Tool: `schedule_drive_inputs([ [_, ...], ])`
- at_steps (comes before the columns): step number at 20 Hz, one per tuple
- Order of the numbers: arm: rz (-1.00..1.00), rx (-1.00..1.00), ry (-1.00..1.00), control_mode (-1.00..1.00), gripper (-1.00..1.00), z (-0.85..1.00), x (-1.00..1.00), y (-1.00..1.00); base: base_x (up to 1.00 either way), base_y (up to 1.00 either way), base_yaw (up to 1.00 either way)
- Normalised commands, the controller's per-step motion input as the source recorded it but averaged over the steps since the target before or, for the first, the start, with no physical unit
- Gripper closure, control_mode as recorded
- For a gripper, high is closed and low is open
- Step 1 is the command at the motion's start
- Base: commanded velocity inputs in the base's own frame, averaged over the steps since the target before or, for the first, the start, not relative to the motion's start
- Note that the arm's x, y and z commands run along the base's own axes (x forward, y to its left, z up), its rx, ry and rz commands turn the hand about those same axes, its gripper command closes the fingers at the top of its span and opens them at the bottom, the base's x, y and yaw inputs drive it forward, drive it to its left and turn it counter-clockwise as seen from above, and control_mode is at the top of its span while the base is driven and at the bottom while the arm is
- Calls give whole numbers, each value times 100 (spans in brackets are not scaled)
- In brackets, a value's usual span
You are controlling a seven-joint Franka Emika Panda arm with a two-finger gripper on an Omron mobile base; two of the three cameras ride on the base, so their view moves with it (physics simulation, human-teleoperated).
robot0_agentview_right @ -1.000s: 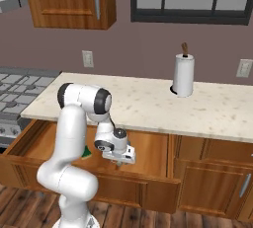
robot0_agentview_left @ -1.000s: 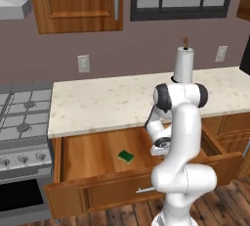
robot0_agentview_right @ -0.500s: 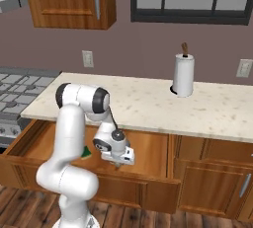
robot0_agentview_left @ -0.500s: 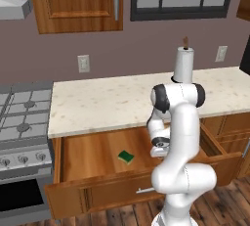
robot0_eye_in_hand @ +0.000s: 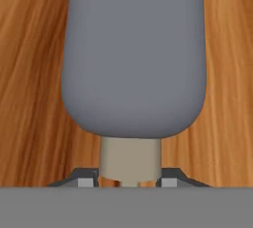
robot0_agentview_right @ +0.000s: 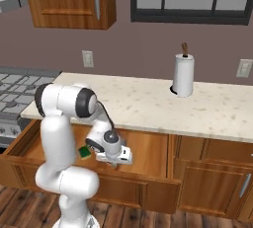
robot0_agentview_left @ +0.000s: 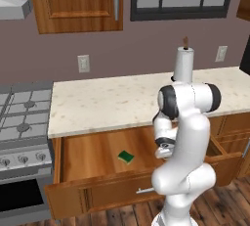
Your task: Restock the sink supplies by placing the sponge and soap dispenser on the counter and next to the sink. Make sure the soap dispenser is upright.
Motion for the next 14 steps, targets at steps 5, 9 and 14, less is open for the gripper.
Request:
schedule_drive_inputs([
  [5,32,0,0,-100,100,85,-36,-2,0,0,0],
  [9,29,0,0,-100,100,100,-38,-11,0,0,0],
  [14,25,0,0,-100,100,100,-27,-21,0,0,0],
])
